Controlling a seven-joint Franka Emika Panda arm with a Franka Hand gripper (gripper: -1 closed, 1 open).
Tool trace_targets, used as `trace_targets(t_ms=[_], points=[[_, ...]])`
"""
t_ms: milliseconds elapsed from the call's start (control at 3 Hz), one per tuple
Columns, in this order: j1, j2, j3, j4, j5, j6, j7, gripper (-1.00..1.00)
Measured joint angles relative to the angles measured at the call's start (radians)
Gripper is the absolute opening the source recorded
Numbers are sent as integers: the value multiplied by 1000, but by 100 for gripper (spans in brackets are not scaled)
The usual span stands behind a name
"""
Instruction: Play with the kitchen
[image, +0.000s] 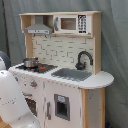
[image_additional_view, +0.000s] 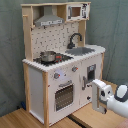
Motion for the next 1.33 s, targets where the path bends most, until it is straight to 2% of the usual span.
trace_targets(t_ms=[333,667,1000,1333], points=[[6,0,4,40,0,-19,-90,100],[3,7,-4,25,-1,-76,-172,100],[3,26,-21,30,-1,-112,-267,100],[-17,29,-46,77,-1,-128,-356,100]])
